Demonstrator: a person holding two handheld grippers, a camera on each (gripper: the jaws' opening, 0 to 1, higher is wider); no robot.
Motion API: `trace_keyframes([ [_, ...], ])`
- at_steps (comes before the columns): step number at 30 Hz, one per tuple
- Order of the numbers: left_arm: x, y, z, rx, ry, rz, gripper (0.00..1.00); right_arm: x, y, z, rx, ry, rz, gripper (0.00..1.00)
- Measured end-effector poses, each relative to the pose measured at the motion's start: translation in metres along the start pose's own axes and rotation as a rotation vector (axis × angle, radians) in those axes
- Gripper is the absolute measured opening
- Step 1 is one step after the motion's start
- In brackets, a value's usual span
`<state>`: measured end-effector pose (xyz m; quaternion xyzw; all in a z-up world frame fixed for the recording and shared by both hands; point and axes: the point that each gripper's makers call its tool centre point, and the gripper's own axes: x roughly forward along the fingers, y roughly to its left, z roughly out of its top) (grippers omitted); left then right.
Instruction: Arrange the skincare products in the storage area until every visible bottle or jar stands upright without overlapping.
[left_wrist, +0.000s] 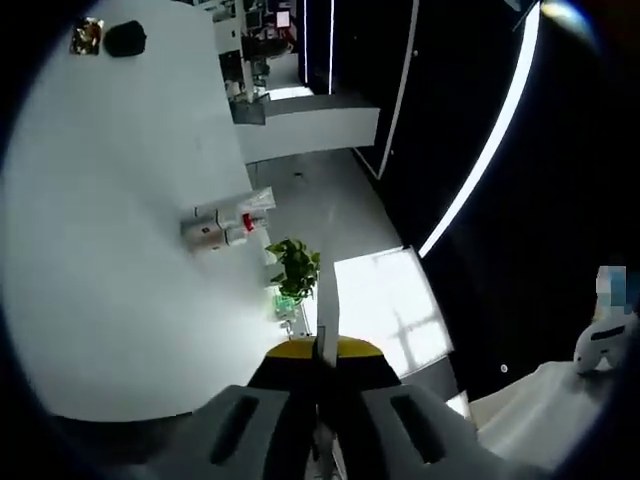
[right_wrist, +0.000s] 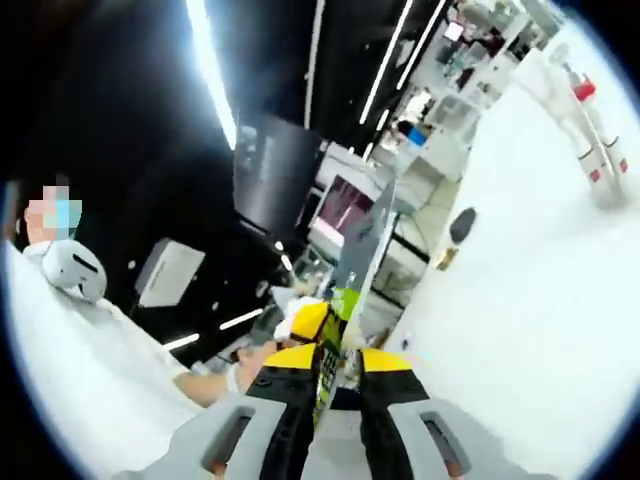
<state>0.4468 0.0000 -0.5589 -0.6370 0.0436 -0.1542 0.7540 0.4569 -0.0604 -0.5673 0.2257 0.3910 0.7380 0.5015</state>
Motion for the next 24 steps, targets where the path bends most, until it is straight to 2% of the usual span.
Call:
trace_keyframes([
  [2, 0.002, 0.005, 0.01, -0.001, -0.007, 0.019, 0.0, -0.012, -0.014, 0.0, -0.089, 0.015, -0.1, 0.32],
  [4, 0.004, 0.008, 0.017, -0.006, -0.009, 0.024, 0.0, -0.022, -0.028, 0.0, -0.123, 0.029, -0.187, 0.33],
  [6, 0.009, 0.012, 0.028, 0.004, -0.017, 0.038, 0.0, -0.035, -0.043, -0.001, -0.194, 0.034, -0.296, 0.34],
  [8, 0.016, 0.018, 0.036, 0.001, -0.016, 0.045, 0.0, -0.046, -0.058, -0.007, -0.226, 0.064, -0.387, 0.43],
  [11, 0.027, 0.03, 0.046, -0.005, -0.012, 0.063, 0.0, -0.065, -0.076, -0.019, -0.38, 0.165, -0.511, 0.49],
  [13, 0.034, 0.036, 0.052, -0.004, -0.008, 0.074, 0.0, -0.074, -0.081, -0.031, -0.436, 0.249, -0.543, 0.51],
  [14, 0.037, 0.038, 0.055, 0.001, -0.006, 0.083, 0.0, -0.076, -0.082, -0.032, -0.453, 0.258, -0.552, 0.52],
  [15, 0.04, 0.041, 0.057, 0.001, -0.005, 0.086, 0.0, -0.08, -0.087, -0.034, -0.531, 0.289, -0.584, 0.52],
  [16, 0.041, 0.043, 0.06, 0.001, -0.006, 0.09, 0.0, -0.083, -0.089, -0.036, -0.564, 0.305, -0.598, 0.53],
  [22, 0.053, 0.064, 0.08, -0.001, -0.028, 0.143, 0.0, -0.084, -0.101, -0.045, -0.623, 0.298, -0.675, 0.51],
  [24, 0.057, 0.073, 0.087, 0.003, -0.03, 0.168, 0.0, -0.082, -0.106, -0.049, -0.683, 0.301, -0.692, 0.52],
])
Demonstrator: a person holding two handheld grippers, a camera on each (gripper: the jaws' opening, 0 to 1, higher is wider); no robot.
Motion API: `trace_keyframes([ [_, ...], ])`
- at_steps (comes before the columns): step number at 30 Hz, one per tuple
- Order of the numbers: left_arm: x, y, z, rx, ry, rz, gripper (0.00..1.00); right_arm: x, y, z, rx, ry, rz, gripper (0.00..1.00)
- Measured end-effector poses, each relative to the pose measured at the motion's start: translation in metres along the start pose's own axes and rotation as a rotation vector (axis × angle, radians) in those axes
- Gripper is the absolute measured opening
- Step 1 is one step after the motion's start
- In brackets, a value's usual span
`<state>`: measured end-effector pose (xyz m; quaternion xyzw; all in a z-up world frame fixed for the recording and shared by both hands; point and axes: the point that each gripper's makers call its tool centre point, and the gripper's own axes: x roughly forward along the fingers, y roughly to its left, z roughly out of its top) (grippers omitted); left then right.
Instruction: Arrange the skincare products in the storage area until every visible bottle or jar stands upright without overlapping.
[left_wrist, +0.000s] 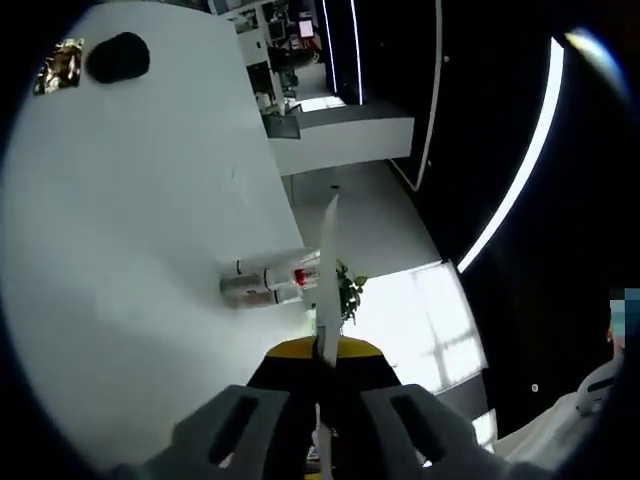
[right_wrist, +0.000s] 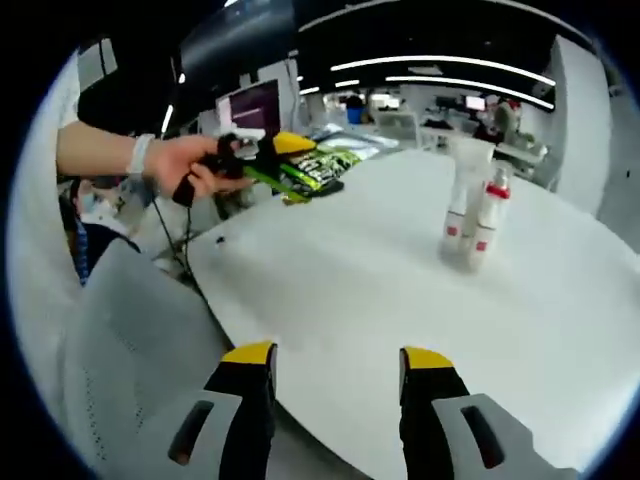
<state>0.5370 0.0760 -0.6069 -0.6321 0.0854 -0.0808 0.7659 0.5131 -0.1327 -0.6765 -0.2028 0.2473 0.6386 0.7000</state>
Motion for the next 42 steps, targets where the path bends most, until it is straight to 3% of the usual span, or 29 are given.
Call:
trace_keyframes([
  [2, 0.005, 0.011, 0.005, 0.001, -0.001, 0.037, 0.0, 0.0, 0.001, -0.003, -0.125, 0.052, -0.023, 0.51],
  [4, 0.011, 0.02, 0.009, -0.01, -0.014, 0.068, 0.0, 0.001, 0.007, 0.001, -0.113, 0.019, -0.009, 0.5],
  [7, 0.02, 0.027, 0.014, -0.019, -0.025, 0.075, 0.0, 0.003, 0.004, -0.004, -0.153, 0.041, -0.027, 0.49],
  [12, 0.041, 0.044, 0.016, -0.056, -0.028, 0.112, 0.0, 0.003, -0.003, -0.004, -0.164, 0.037, -0.061, 0.49],
  [17, 0.059, 0.047, 0.011, -0.047, -0.009, 0.139, 0.0, 0.003, 0.0, -0.006, -0.148, 0.039, -0.047, 0.5],
  [22, 0.073, 0.053, 0.012, -0.046, 0.001, 0.166, 0.0, 0.003, 0.001, -0.015, -0.141, 0.077, -0.036, 0.43],
  [28, 0.089, 0.074, 0.017, -0.054, 0.007, 0.238, 0.0, 0.003, 0.0, -0.015, -0.121, 0.073, -0.032, 0.41],
  [35, 0.107, 0.091, 0.028, -0.082, -0.032, 0.283, 0.0, 0.004, 0.003, -0.014, -0.117, 0.071, -0.013, 0.4],
  [42, 0.121, 0.115, 0.025, -0.064, 0.023, 0.358, 0.0, 0.005, 0.002, -0.014, -0.114, 0.076, -0.009, 0.39],
])
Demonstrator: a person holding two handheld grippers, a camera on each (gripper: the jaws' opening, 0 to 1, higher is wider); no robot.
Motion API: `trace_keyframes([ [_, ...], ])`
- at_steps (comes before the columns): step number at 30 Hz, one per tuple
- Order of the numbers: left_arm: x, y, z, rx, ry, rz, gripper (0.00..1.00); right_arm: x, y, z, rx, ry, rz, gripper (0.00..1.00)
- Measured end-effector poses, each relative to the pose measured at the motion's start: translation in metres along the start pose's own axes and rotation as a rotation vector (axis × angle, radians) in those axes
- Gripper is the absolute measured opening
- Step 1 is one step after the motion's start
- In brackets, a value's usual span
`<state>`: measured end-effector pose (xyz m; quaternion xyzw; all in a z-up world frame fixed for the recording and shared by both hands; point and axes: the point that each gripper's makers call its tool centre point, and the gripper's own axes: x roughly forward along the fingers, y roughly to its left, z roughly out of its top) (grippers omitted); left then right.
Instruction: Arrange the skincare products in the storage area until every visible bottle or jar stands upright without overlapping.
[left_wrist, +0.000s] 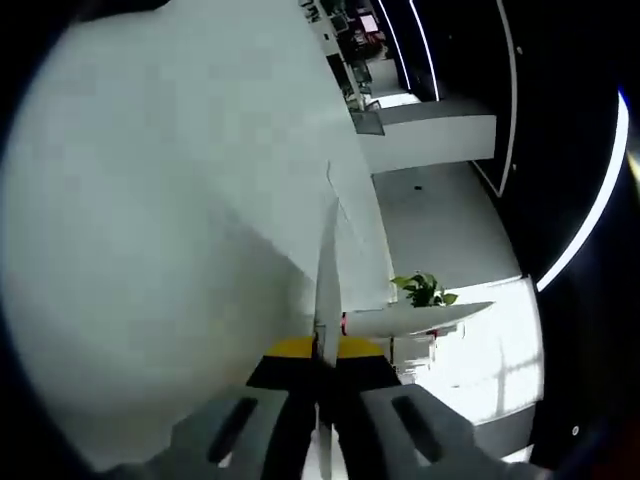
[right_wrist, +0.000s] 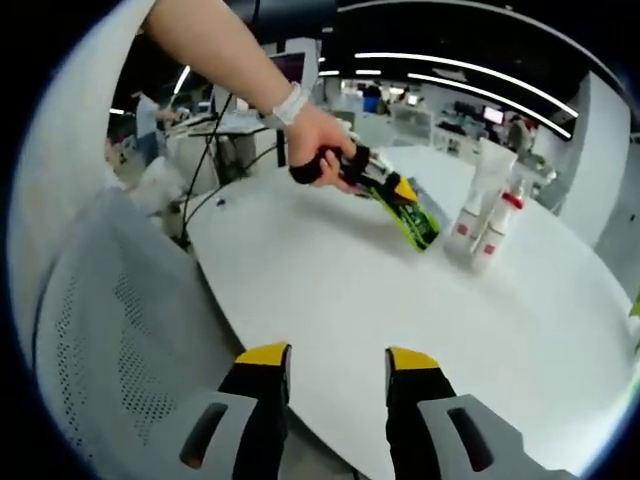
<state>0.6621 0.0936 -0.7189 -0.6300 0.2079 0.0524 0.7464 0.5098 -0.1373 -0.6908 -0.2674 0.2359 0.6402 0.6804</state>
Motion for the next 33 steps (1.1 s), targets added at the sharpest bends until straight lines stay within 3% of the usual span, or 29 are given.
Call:
trace_keyframes([
  [12, 0.017, -0.002, 0.002, 0.024, 0.007, 0.017, 0.0, 0.0, 0.002, 0.001, -0.002, -0.002, 0.008, 0.37],
  [18, 0.022, 0.0, -0.003, 0.09, 0.045, 0.058, 0.0, 0.0, 0.002, 0.001, -0.012, 0.004, 0.01, 0.37],
  [20, 0.021, 0.004, -0.006, 0.137, 0.08, 0.089, 0.04, 0.0, 0.002, 0.001, -0.012, 0.004, 0.01, 0.37],
  [23, 0.019, 0.011, -0.005, 0.237, 0.119, 0.145, 0.18, 0.001, 0.003, -0.001, -0.022, 0.012, 0.011, 0.37],
  [24, 0.019, 0.007, -0.004, 0.266, 0.121, 0.127, 0.19, 0.0, 0.003, 0.0, -0.025, 0.011, 0.011, 0.37],
  [29, 0.014, 0.002, 0.001, 0.289, 0.125, 0.159, 0.27, 0.0, 0.003, 0.0, -0.023, 0.01, 0.009, 0.36],
  [33, 0.01, 0.001, -0.004, 0.41, 0.173, 0.197, 0.34, 0.001, 0.003, -0.002, -0.029, 0.023, 0.014, 0.36],
])
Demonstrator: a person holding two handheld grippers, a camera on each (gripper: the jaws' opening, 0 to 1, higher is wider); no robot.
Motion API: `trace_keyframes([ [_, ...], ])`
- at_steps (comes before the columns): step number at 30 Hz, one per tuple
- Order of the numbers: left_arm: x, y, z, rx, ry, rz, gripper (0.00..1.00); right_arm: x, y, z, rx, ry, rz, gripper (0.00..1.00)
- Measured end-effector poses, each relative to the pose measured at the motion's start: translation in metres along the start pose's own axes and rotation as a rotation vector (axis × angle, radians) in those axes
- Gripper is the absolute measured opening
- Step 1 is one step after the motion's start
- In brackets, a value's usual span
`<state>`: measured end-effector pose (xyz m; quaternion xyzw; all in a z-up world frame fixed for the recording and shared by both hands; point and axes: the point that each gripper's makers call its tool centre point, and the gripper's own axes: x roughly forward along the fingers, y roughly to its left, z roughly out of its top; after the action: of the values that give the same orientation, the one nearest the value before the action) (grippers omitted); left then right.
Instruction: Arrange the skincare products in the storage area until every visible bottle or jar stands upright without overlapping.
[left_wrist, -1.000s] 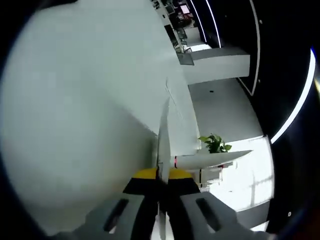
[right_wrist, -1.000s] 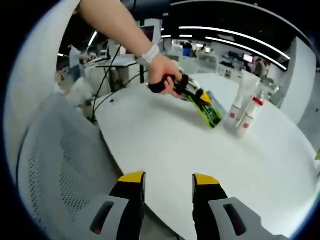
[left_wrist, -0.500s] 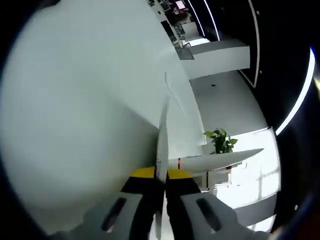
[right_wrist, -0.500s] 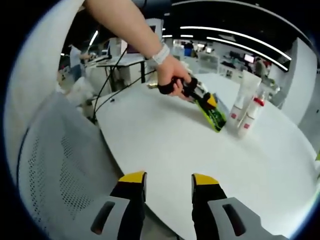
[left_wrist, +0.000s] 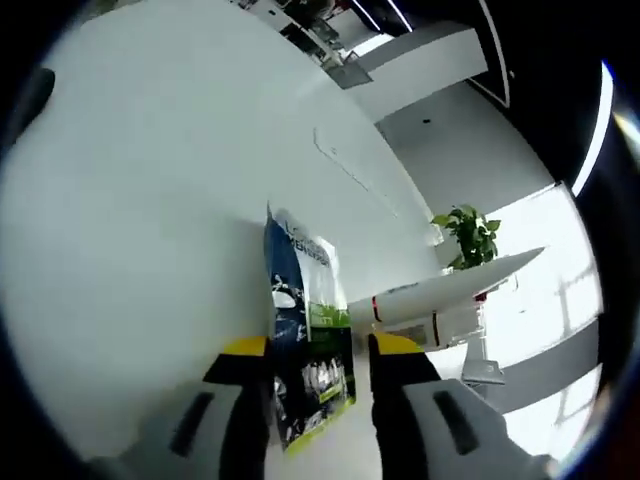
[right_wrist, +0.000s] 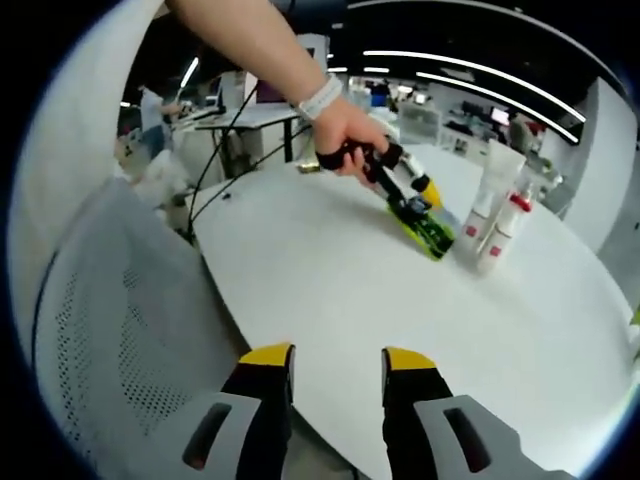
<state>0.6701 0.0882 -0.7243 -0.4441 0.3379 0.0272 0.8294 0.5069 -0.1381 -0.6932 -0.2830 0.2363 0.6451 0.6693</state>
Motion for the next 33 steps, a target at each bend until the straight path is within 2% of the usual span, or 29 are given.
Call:
trace_keyframes([
  [2, -0.001, -0.001, -0.001, 0.019, 0.014, 0.019, 0.37, 0.0, 0.0, 0.001, -0.002, -0.005, 0.002, 0.35],
  [8, -0.013, 0.007, 0.008, 0.068, -0.017, 0.073, 0.42, -0.001, -0.001, 0.001, 0.0, -0.009, -0.003, 0.35],
  [11, -0.026, 0.012, 0.009, 0.112, -0.017, 0.083, 0.37, -0.001, 0.0, 0.001, -0.011, -0.005, -0.004, 0.35],
  [13, -0.032, 0.014, 0.008, 0.12, -0.011, 0.085, 0.39, -0.001, 0.001, 0.001, -0.012, -0.007, -0.003, 0.35],
  [15, -0.045, 0.02, 0.005, 0.174, 0.001, 0.106, 0.41, -0.001, 0.001, 0.001, -0.016, -0.006, -0.005, 0.34],
  [21, -0.096, 0.038, -0.009, 0.279, 0.01, 0.151, 0.47, -0.002, 0.002, 0.002, -0.024, -0.011, -0.003, 0.34],
  [24, -0.131, 0.051, -0.017, 0.331, -0.007, 0.186, 0.51, -0.002, 0.003, 0.001, -0.041, -0.007, 0.0, 0.34],
  [26, -0.159, 0.063, -0.023, 0.375, -0.007, 0.229, 0.52, -0.002, 0.002, 0.001, -0.042, -0.008, -0.007, 0.34],
  [27, -0.177, 0.075, -0.032, 0.402, 0.024, 0.272, 0.51, -0.002, 0.002, 0.001, -0.044, -0.007, -0.009, 0.33],
  [28, -0.187, 0.081, -0.035, 0.413, 0.031, 0.294, 0.52, -0.002, 0.001, 0.0, -0.048, -0.004, -0.015, 0.33],
  [33, -0.24, 0.114, -0.06, 0.426, 0.013, 0.375, 0.55, -0.002, 0.001, -0.003, -0.07, 0.016, -0.026, 0.33],
])
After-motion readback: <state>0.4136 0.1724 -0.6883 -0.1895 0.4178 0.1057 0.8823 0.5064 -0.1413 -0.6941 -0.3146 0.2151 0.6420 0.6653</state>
